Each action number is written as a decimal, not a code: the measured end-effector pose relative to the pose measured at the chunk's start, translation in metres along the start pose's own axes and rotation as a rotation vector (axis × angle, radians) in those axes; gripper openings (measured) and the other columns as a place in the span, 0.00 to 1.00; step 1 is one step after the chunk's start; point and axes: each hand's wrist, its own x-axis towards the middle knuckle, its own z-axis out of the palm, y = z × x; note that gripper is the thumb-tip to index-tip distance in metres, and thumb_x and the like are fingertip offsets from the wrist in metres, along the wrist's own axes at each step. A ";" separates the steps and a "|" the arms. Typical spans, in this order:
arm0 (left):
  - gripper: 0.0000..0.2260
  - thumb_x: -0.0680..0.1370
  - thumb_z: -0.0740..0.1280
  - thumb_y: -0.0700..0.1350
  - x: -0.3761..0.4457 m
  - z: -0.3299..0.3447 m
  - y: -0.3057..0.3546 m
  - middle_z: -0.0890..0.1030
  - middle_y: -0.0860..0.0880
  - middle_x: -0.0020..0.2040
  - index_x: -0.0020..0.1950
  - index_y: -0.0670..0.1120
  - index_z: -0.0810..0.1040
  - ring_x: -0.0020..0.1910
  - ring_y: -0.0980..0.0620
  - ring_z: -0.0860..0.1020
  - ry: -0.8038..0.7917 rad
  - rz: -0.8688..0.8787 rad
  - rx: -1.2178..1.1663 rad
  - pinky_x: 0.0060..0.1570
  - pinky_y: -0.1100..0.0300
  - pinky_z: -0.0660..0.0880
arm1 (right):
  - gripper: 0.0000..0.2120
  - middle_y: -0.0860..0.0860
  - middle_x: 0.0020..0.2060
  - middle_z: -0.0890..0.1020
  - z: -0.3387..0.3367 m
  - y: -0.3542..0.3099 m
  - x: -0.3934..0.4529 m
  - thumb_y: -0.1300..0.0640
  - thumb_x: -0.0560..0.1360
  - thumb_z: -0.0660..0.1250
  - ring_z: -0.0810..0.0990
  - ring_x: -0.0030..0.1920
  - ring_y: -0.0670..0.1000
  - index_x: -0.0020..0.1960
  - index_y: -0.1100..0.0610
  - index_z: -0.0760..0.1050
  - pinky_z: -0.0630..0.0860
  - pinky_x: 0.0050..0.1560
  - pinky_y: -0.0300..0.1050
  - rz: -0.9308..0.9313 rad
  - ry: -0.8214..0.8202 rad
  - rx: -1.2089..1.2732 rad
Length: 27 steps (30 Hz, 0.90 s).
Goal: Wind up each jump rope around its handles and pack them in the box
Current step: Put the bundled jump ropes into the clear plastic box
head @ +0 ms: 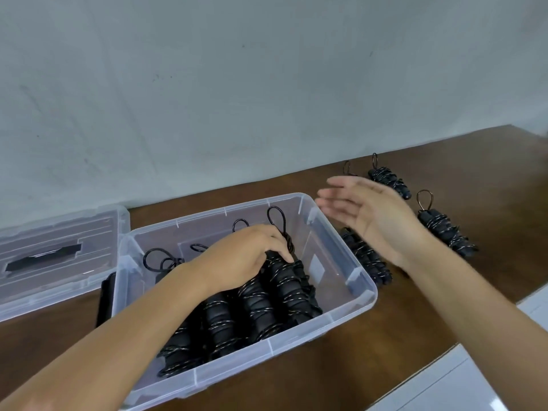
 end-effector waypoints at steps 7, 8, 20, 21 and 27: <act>0.18 0.82 0.60 0.33 -0.003 0.001 0.007 0.65 0.64 0.78 0.62 0.52 0.81 0.73 0.75 0.57 -0.018 0.066 0.114 0.67 0.76 0.58 | 0.23 0.58 0.63 0.80 -0.085 0.068 0.054 0.52 0.80 0.70 0.79 0.60 0.57 0.71 0.60 0.72 0.74 0.61 0.50 0.295 0.354 -0.901; 0.16 0.84 0.59 0.35 -0.003 0.002 0.007 0.64 0.64 0.79 0.63 0.51 0.79 0.78 0.71 0.53 -0.028 0.081 0.131 0.74 0.72 0.55 | 0.28 0.60 0.64 0.79 -0.092 0.080 0.057 0.49 0.79 0.71 0.78 0.62 0.60 0.72 0.63 0.69 0.74 0.60 0.51 0.378 0.335 -0.977; 0.27 0.85 0.49 0.66 -0.005 0.014 0.019 0.66 0.53 0.78 0.79 0.55 0.69 0.82 0.52 0.54 -0.055 0.113 0.480 0.75 0.63 0.30 | 0.32 0.58 0.57 0.81 -0.111 0.115 0.072 0.40 0.72 0.75 0.78 0.55 0.59 0.62 0.64 0.75 0.77 0.58 0.54 0.546 0.211 -0.988; 0.28 0.84 0.48 0.66 -0.006 0.013 0.020 0.66 0.52 0.78 0.78 0.55 0.70 0.82 0.52 0.55 -0.058 0.108 0.491 0.75 0.63 0.30 | 0.30 0.58 0.54 0.81 -0.102 0.104 0.065 0.41 0.72 0.76 0.79 0.52 0.58 0.59 0.66 0.76 0.76 0.55 0.53 0.527 0.218 -0.959; 0.27 0.84 0.46 0.64 -0.004 0.012 0.023 0.67 0.53 0.76 0.75 0.55 0.73 0.77 0.51 0.64 -0.070 0.066 0.489 0.80 0.55 0.58 | 0.11 0.49 0.44 0.80 -0.055 0.013 0.019 0.51 0.76 0.75 0.78 0.42 0.46 0.47 0.54 0.73 0.72 0.44 0.40 0.333 0.199 -0.731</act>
